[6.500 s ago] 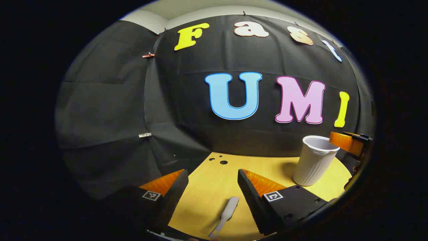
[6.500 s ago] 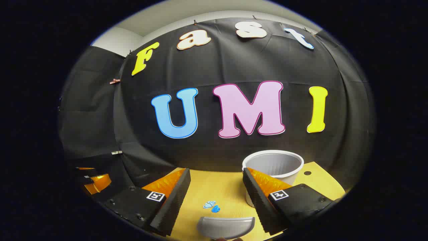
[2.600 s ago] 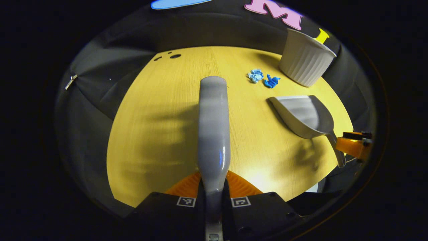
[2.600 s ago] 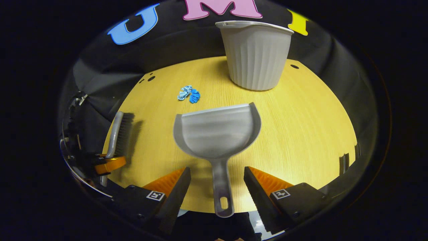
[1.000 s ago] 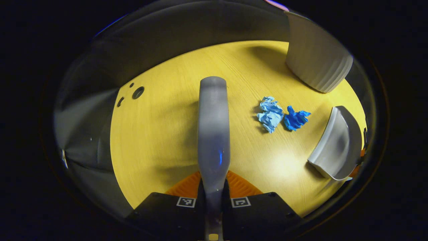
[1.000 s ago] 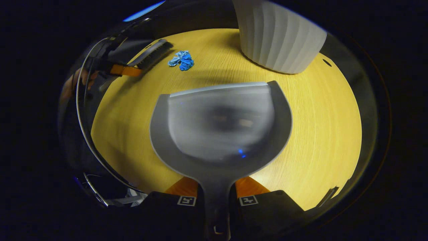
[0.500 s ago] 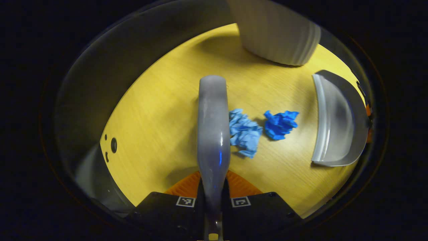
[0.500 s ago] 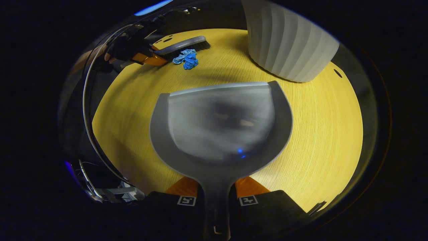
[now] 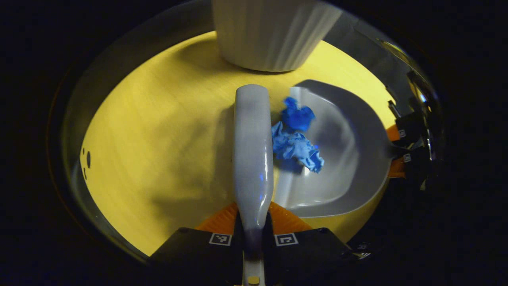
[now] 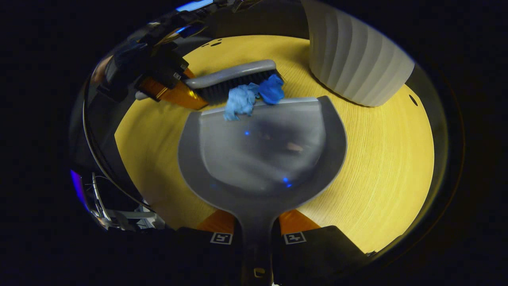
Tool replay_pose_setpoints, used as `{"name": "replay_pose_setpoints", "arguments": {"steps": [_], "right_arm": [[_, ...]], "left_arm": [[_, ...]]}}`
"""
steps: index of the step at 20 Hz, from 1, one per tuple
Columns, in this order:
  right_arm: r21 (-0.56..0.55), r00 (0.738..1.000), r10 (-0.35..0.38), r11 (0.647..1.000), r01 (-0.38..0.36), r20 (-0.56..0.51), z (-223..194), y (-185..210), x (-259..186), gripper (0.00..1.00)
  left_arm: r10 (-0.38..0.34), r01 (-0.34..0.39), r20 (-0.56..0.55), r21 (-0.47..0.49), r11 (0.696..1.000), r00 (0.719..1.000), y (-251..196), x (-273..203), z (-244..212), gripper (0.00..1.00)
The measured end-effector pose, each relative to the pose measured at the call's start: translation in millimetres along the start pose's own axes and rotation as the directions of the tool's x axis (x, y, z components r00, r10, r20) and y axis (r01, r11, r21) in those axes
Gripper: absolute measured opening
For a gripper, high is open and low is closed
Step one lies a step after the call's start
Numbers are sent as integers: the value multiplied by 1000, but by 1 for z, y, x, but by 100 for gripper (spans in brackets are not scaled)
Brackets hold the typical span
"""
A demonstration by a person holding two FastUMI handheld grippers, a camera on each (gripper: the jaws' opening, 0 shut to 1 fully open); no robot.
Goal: Pick up the small broom and dustpan from the desktop, sweep the trash into the dustpan with the broom, and then empty the trash into the garbage bin.
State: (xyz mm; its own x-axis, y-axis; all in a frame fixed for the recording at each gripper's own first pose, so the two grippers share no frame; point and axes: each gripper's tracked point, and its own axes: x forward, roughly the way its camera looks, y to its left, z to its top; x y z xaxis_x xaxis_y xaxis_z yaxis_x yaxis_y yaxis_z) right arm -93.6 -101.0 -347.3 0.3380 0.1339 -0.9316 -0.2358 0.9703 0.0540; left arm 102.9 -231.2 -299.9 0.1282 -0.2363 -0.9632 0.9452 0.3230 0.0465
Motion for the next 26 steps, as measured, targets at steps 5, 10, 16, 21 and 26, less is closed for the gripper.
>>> {"name": "replay_pose_setpoints", "arguments": {"steps": [5,10,16,21,26], "right_arm": [[-59,1000,23,998,-23,15,-11,-4,-5,32],[-72,998,53,996,-51,24,-17,-7,-8,31],[-15,997,64,998,-64,41,-15,-12,-10,31],[-3,998,48,999,-48,44,-14,-14,-16,31],[-50,999,-17,999,19,34,-7,-15,-33,31]], "left_arm": [[-55,56,-28,23,998,998,-16,-10,-5,25],[-98,97,-31,-22,995,995,-38,-25,-13,25],[23,-12,66,-158,987,998,-36,-45,-25,25],[172,-113,148,-340,934,974,-14,-72,-64,25],[267,-150,169,-505,850,949,15,-75,-131,24]]}}
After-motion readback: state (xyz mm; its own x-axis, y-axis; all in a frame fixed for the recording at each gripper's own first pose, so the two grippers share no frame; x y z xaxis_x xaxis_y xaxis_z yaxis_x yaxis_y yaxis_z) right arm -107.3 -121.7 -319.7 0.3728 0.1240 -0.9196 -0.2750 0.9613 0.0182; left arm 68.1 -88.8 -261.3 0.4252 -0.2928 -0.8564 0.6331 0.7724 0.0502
